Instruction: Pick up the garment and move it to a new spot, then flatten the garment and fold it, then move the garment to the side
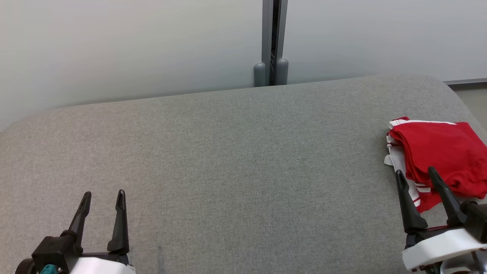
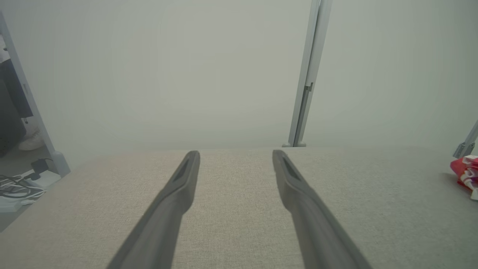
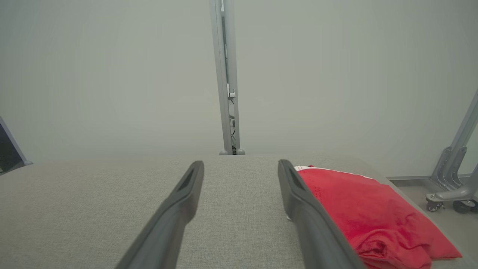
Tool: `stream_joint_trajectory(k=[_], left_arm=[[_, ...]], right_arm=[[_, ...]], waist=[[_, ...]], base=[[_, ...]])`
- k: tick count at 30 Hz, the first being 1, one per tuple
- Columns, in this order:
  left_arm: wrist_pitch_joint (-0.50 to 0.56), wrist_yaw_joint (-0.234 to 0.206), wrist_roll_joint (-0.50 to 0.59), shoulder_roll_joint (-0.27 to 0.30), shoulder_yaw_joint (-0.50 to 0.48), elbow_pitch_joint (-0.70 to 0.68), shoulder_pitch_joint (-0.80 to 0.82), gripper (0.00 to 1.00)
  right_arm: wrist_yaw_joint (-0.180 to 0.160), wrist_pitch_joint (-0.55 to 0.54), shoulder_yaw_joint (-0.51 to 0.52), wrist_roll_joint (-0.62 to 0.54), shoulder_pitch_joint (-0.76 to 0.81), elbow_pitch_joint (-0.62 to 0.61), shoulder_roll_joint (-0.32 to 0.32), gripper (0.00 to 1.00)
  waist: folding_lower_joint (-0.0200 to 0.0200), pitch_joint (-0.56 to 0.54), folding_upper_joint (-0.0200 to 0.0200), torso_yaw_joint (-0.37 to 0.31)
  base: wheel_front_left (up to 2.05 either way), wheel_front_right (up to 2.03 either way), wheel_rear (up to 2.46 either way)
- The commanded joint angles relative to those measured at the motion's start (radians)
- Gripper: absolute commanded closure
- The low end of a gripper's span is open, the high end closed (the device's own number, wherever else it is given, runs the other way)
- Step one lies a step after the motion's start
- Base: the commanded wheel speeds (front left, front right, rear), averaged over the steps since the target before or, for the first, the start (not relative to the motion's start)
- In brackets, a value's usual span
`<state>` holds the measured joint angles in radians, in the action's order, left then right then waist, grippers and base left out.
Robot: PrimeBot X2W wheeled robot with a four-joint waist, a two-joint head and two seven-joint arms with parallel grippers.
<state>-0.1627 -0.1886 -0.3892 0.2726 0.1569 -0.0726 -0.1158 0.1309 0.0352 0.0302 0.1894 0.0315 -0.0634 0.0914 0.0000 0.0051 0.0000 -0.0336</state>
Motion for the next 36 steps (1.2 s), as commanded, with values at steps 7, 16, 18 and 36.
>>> stream_joint_trajectory(k=[7,16,18,36], left_arm=[[0.008,-0.011,-0.008,0.012,-0.004,-0.002,-0.005,0.0],[0.01,-0.016,-0.006,0.014,0.004,0.002,-0.001,0.0],[0.01,-0.017,-0.007,0.014,0.004,0.002,-0.002,0.0],[0.013,-0.023,-0.01,0.012,0.009,0.004,-0.001,1.0]], right_arm=[[0.0,-0.006,0.006,-0.005,0.009,-0.012,-0.006,0.0],[0.0,-0.014,0.007,-0.016,0.012,-0.012,-0.006,0.0],[0.0,-0.014,0.006,-0.015,0.012,-0.008,-0.006,0.0],[0.0,-0.01,0.004,-0.011,0.01,0.01,-0.016,1.0]], waist=[[0.0,0.002,0.0,0.003],[0.0,-0.003,0.0,0.007],[0.0,-0.004,0.0,0.008],[0.0,-0.001,0.0,0.017]], base=[[0.0,0.0,0.0],[0.0,0.0,0.0],[0.0,0.0,0.0],[0.0,0.0,0.0]])
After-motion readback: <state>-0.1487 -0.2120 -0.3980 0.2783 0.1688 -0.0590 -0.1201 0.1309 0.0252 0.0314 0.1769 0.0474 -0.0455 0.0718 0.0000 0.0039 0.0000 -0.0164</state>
